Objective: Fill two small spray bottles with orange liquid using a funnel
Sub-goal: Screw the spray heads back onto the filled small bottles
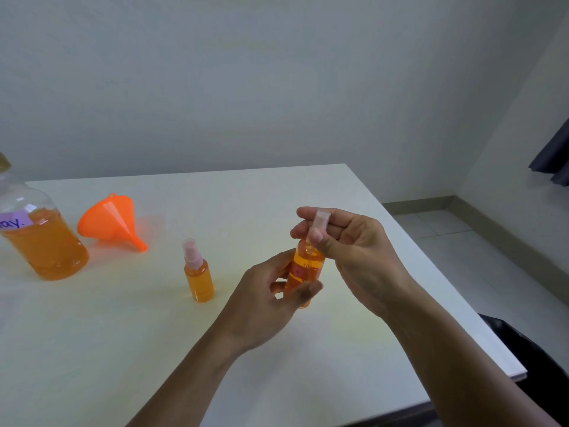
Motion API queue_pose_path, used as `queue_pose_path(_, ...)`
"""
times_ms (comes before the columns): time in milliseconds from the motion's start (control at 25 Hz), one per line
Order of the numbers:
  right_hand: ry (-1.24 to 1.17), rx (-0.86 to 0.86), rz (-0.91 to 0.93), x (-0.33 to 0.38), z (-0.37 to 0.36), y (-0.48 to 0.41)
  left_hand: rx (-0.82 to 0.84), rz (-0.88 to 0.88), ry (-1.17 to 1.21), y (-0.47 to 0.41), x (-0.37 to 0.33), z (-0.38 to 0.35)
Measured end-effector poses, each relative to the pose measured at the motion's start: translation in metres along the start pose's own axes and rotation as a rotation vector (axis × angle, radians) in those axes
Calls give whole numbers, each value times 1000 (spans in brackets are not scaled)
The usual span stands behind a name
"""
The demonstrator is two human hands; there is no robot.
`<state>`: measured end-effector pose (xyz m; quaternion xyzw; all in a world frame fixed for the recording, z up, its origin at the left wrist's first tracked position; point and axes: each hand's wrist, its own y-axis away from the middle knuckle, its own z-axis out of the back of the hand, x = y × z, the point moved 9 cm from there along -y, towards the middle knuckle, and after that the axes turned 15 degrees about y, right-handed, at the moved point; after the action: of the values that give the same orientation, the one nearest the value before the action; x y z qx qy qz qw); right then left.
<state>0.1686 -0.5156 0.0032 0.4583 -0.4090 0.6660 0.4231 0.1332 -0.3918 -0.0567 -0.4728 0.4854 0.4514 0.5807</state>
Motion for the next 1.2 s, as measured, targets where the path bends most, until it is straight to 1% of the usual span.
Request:
queue_pose_path(80, -35, 33, -11, 0, -3, 2, 3, 10, 34, 0, 1, -1)
queue_pose_path(160, 5, 10, -21, -1, 0, 2, 4, 14, 16, 0, 2, -2)
queue_pose_path(280, 284, -136, -19, 2, 15, 1, 19, 7, -32, 4, 1, -4)
queue_pose_path(440, 488, -186, 14, 5, 18, -1, 12, -17, -72, 4, -4, -1)
queue_pose_path(520, 473, -219, 48, 10, 20, -1, 11, -18, -77, 3, -4, 2)
queue_pose_path(640, 362, -244, 31, 15, 36, -4, 58, 21, -83, 6, 2, -2)
queue_pose_path(760, 323, -205, -28, 9, 54, -5, 65, 48, -29, 8, 5, 0)
queue_pose_path(840, 266, -185, -109, -8, 62, -5, 55, 53, 28, 8, 4, 4)
queue_pose_path(920, 269, -142, -185, -29, 61, -4, 35, 39, 37, 8, 1, 8)
queue_pose_path(1120, 547, 78, -312, -80, 35, 4, 7, -11, 52, 5, -11, 9)
queue_pose_path(1200, 613, 84, -327, -89, 38, 9, 18, -43, 83, 3, -15, 7)
